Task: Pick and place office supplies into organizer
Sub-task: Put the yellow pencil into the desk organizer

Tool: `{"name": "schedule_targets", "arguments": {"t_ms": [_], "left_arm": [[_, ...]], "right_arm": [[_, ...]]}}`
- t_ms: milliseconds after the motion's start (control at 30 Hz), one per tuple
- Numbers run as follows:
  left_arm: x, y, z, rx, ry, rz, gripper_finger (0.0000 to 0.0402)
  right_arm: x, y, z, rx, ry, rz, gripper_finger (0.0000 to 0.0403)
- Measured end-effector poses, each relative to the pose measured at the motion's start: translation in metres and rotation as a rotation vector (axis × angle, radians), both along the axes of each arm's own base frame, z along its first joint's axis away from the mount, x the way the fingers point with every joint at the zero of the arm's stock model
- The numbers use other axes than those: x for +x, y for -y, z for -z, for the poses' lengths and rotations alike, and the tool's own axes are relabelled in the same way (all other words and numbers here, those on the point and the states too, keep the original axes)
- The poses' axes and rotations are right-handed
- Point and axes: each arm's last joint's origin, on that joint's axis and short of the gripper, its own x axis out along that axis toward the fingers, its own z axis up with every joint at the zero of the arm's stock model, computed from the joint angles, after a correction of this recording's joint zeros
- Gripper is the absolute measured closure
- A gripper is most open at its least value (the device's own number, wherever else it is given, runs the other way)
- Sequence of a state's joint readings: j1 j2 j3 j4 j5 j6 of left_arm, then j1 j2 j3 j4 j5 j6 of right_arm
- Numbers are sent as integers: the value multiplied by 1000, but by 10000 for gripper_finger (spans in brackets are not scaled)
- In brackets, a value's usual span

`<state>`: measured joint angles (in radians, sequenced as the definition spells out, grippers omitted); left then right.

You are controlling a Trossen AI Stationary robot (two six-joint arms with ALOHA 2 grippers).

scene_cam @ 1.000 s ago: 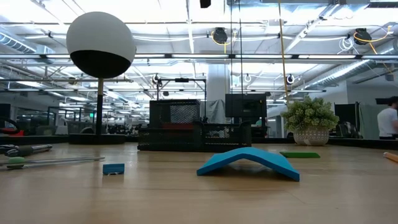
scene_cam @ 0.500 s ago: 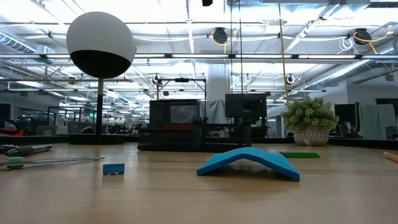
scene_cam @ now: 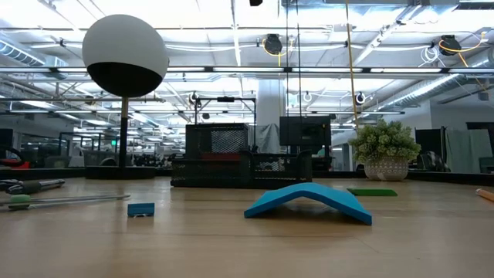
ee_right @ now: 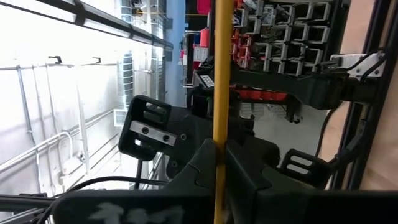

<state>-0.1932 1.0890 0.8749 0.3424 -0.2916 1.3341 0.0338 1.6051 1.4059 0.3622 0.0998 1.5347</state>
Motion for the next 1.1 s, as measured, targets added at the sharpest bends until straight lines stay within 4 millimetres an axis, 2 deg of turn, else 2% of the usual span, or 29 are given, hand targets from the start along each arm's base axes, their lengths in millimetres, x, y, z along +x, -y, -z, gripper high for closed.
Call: {"name": "schedule_targets", "arguments": {"t_ms": [100, 300, 467, 1100], "left_arm": [[0, 0, -1, 5, 4, -2, 392], [0, 0, -1, 1, 3, -8, 377], [0, 0, 0, -3, 3, -20, 395], [0, -1, 0, -5, 1, -24, 396]], "right_arm": [[0, 0, 0, 13, 2, -1, 394], [0, 0, 0, 15, 2, -2, 394], [0, 0, 0, 19, 4, -1, 394], [0, 0, -1, 17, 7, -1, 394]]}}
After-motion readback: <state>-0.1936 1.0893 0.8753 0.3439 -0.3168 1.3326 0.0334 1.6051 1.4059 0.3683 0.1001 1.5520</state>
